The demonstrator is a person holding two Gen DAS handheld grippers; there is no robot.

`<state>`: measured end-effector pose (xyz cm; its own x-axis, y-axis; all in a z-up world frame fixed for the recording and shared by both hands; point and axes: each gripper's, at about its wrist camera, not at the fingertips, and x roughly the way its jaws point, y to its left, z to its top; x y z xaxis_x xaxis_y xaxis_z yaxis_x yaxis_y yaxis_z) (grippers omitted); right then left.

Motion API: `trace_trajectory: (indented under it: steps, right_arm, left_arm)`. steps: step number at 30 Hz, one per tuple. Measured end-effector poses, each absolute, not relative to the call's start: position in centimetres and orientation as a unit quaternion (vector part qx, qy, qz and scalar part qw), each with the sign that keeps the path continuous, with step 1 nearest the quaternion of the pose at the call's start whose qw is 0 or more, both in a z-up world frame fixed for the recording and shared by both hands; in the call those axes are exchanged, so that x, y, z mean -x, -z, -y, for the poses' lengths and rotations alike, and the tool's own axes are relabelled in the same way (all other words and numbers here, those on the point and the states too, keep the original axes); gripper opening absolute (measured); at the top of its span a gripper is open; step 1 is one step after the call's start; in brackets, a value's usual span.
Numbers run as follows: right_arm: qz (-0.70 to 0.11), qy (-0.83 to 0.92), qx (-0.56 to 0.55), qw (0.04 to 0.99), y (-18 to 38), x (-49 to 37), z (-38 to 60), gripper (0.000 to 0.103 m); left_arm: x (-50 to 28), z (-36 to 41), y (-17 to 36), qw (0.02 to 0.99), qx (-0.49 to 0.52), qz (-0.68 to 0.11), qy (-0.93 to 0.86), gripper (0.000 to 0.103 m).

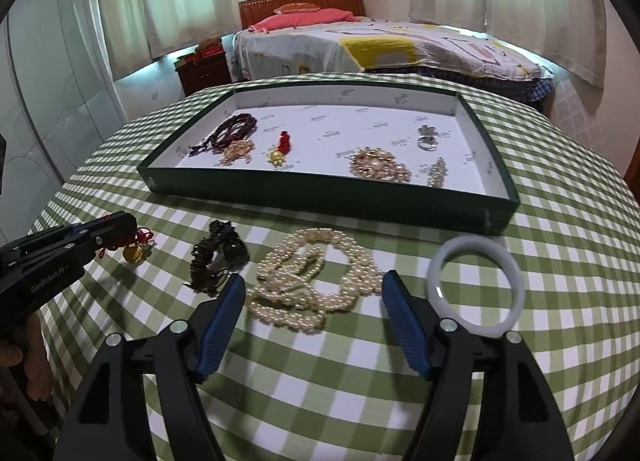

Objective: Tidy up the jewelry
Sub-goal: 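Grasp the red tassel pendant with the left tool while the right tool grasps the pearl necklace, then carry the tassel pendant and pearl necklace into the tray while both tools open to release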

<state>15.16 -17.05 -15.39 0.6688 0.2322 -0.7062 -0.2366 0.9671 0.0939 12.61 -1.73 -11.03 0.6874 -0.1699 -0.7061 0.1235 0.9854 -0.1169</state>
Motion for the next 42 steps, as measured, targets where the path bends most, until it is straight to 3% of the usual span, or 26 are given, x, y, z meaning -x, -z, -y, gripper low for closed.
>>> trace_trajectory:
  steps: [9,14,16,19,42]
  right_arm:
    - [-0.399,-0.123,0.034,0.908,15.8,-15.8,16.1,0.068]
    - [-0.388,-0.115,0.049,0.913,15.8,-15.2,16.5,0.046]
    - [-0.385,-0.115,0.046,0.914,15.8,-15.1,16.8,0.027]
    - [-0.385,-0.119,0.034,0.915,15.9,-14.7,17.6,0.016]
    - [-0.323,-0.121,0.015,0.938,12.1,-13.2,18.3,0.016]
  left_arm:
    - [-12.6,1.4,11.2,0.918,0.032,-0.387,0.076,0.007]
    - [-12.7,1.4,11.2,0.918,0.033,-0.387,0.075,0.007]
    - [-12.7,1.4,11.2,0.919,0.033,-0.387,0.074,0.007]
    - [-12.6,1.4,11.1,0.919,0.032,-0.385,0.073,0.007]
    - [-11.6,1.3,8.8,0.93,0.037,-0.358,0.075,0.007]
